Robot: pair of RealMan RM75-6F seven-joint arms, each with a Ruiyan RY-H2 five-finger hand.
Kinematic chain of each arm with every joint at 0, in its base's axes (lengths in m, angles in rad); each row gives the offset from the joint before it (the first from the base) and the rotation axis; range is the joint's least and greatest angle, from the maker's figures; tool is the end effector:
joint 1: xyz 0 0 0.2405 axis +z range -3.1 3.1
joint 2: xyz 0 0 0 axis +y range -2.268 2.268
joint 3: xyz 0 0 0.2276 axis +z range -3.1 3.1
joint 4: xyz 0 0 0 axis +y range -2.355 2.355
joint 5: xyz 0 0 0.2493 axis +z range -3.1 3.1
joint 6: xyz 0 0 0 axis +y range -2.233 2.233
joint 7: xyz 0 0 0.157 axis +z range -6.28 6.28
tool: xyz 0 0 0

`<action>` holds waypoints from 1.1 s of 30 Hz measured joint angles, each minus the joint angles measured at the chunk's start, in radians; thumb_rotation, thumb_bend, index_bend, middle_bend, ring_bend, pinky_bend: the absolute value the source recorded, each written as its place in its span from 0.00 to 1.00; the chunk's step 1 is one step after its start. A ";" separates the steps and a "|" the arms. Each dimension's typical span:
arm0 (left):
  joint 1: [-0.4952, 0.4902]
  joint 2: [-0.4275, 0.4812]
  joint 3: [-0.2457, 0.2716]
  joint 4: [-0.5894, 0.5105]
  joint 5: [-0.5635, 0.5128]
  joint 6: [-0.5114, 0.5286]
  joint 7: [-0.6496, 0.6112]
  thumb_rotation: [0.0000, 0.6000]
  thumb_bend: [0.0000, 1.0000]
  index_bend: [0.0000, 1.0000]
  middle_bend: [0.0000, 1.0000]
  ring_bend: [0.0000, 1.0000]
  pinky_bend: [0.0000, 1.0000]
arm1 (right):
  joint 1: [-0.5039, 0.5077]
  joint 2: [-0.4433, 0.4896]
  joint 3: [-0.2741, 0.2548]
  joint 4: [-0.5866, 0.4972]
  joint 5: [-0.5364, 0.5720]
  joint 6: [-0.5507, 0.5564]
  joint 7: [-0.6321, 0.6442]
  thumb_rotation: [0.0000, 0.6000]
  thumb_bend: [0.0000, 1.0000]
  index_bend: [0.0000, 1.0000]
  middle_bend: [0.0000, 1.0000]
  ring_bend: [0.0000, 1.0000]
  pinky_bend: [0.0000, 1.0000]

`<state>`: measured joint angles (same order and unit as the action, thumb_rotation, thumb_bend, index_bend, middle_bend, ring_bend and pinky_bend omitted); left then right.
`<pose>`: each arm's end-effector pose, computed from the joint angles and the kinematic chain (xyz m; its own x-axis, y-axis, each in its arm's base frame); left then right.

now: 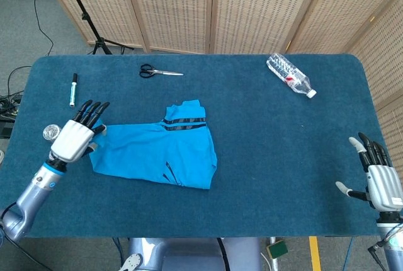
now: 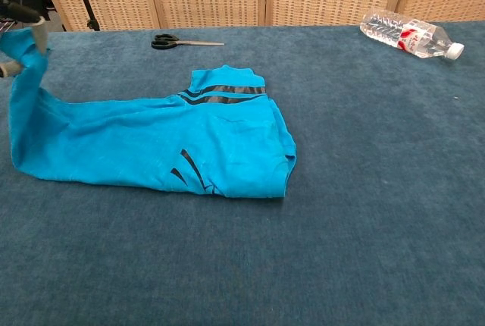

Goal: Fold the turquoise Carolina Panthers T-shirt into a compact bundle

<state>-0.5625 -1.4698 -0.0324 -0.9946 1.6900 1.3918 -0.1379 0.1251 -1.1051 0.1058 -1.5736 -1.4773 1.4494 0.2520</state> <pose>-0.2400 0.3418 0.0409 0.5278 -0.1403 0.8377 0.6792 -0.5224 -0.5155 -0.3028 -0.2222 0.1251 0.1967 0.0333 0.9799 -0.9798 -0.0291 0.1977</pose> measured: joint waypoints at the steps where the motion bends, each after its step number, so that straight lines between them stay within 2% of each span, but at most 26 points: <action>1: -0.019 0.001 -0.005 -0.034 0.008 -0.007 0.035 1.00 0.64 0.82 0.00 0.00 0.00 | 0.000 0.000 0.000 0.000 0.000 0.000 0.002 1.00 0.00 0.00 0.00 0.00 0.00; 8: -0.128 -0.032 -0.043 -0.158 0.041 -0.083 0.209 1.00 0.64 0.82 0.00 0.00 0.00 | -0.003 0.010 0.005 -0.001 0.005 0.003 0.029 1.00 0.00 0.00 0.00 0.00 0.00; 20: -0.255 -0.186 -0.075 -0.206 0.049 -0.216 0.382 1.00 0.64 0.82 0.00 0.00 0.00 | -0.008 0.022 0.010 0.006 0.011 0.005 0.066 1.00 0.00 0.00 0.00 0.00 0.00; 23: -0.272 -0.216 -0.070 -0.211 0.051 -0.236 0.407 1.00 0.64 0.82 0.00 0.00 0.00 | -0.009 0.023 0.010 0.009 0.011 0.005 0.075 1.00 0.00 0.00 0.00 0.00 0.00; 33: -0.279 -0.268 -0.004 -0.176 0.079 -0.246 0.404 1.00 0.62 0.82 0.00 0.00 0.00 | -0.011 0.026 0.010 0.016 0.009 0.007 0.089 1.00 0.00 0.00 0.00 0.00 0.00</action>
<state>-0.8411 -1.7379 -0.0369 -1.1709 1.7695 1.1461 0.2658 0.1139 -1.0790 0.1159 -1.5575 -1.4682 1.4561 0.3412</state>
